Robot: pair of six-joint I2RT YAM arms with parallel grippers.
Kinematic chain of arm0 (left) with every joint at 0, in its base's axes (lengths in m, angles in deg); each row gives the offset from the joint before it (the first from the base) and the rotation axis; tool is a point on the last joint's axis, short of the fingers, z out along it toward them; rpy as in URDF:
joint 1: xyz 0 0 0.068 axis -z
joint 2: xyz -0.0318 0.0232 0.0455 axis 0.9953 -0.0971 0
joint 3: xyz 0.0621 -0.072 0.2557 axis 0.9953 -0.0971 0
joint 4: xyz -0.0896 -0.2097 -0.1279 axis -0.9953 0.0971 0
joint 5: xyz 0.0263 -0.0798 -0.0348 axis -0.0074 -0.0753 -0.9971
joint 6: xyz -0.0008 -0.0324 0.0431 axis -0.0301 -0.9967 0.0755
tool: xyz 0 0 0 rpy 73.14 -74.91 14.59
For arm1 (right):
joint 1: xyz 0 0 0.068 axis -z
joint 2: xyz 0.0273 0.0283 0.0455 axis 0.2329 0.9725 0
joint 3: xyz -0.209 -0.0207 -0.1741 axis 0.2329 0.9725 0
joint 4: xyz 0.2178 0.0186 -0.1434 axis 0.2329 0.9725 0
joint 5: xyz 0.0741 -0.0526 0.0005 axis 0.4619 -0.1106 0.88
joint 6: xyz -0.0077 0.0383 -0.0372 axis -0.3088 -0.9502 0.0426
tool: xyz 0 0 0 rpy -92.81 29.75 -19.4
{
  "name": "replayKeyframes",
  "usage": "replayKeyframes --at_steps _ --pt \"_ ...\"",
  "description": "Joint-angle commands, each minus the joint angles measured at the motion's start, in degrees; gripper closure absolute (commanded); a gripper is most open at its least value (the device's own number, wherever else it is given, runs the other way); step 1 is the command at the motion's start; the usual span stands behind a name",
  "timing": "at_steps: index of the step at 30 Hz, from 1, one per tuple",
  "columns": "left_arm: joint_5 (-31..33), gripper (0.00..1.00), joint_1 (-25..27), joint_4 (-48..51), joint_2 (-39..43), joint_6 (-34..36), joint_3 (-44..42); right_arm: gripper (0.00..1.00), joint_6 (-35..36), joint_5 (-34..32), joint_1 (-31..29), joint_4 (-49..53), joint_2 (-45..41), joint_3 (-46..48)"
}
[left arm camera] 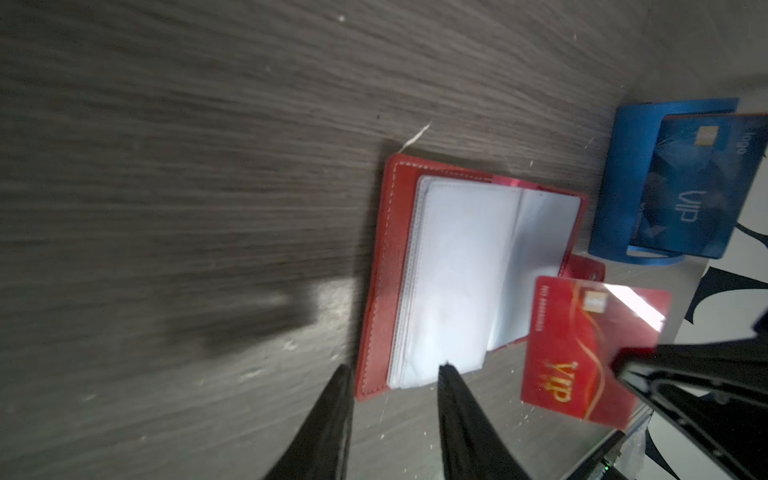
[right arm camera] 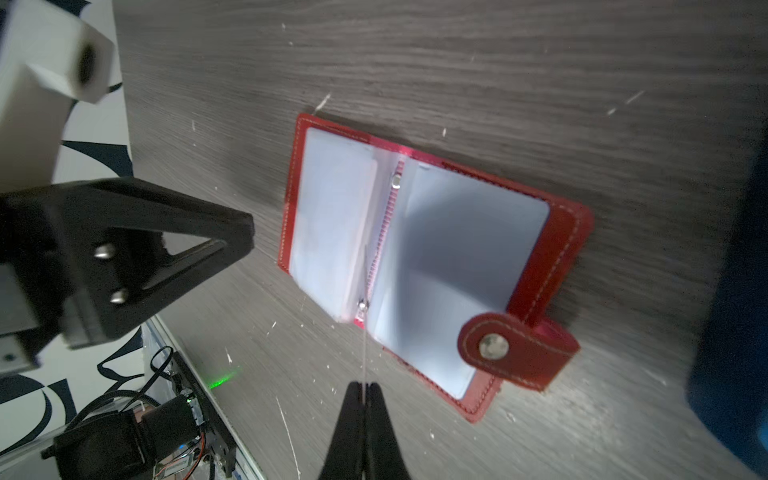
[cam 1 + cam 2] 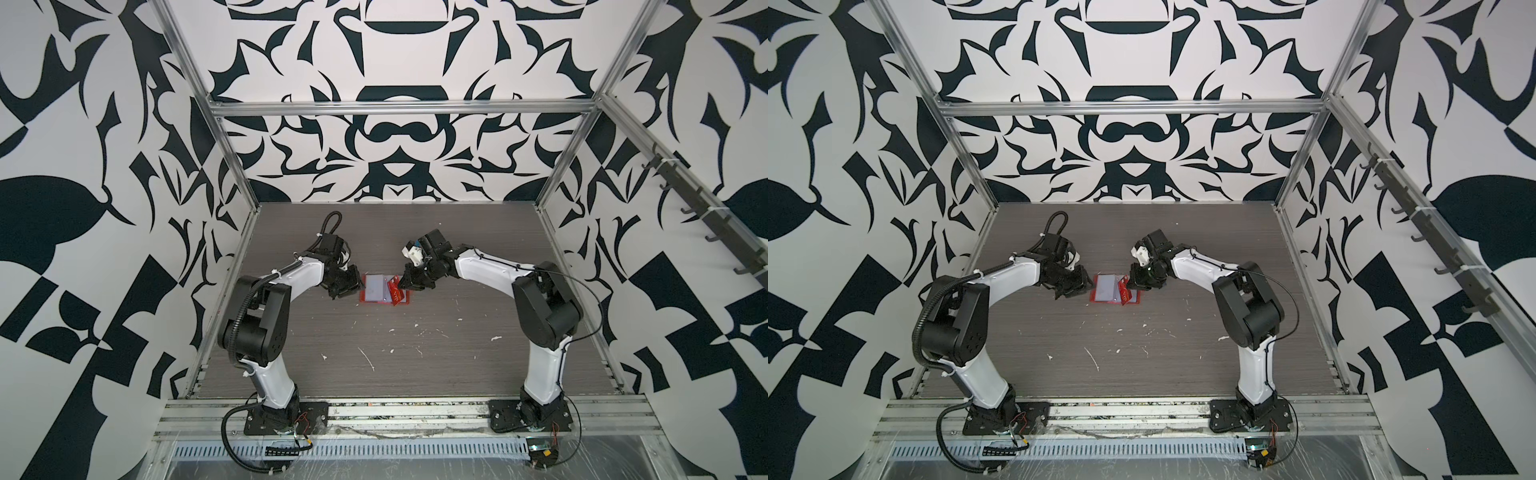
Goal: Put the credit cards into the card holder
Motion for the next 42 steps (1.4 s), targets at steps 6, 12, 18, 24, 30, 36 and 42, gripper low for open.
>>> replayKeyframes --at_steps 6,12,18,24,30,36,42 --pt "-0.44 0.63 0.08 -2.21 -4.05 -0.63 -0.08 1.0 -1.64 2.15 -0.37 -2.1 1.93 -4.88" --pt "-0.08 0.66 0.03 -2.14 -5.2 -0.63 0.13 1.0 -1.55 1.92 -0.47 -2.1 1.71 -5.21" --pt "0.21 0.67 0.06 -2.04 -5.82 -0.54 0.34 1.0 -1.47 2.05 -0.4 -2.05 2.0 -5.62" --pt "0.13 0.68 0.03 -1.89 -6.27 -0.47 0.65 1.0 -1.55 2.62 -0.41 -1.58 3.59 -6.87" --pt "0.05 0.68 0.08 -1.61 -6.67 -0.37 0.98 1.0 -1.55 2.87 -0.4 -1.27 4.58 -7.96" --pt "0.15 0.69 0.06 -1.58 -7.0 -0.37 1.13 1.0 -1.55 1.89 -0.4 -1.4 4.63 -7.64" --pt "0.38 0.69 0.06 -1.36 -7.03 -0.36 1.13 1.0 -1.55 2.18 -0.41 -0.94 5.21 -7.76"
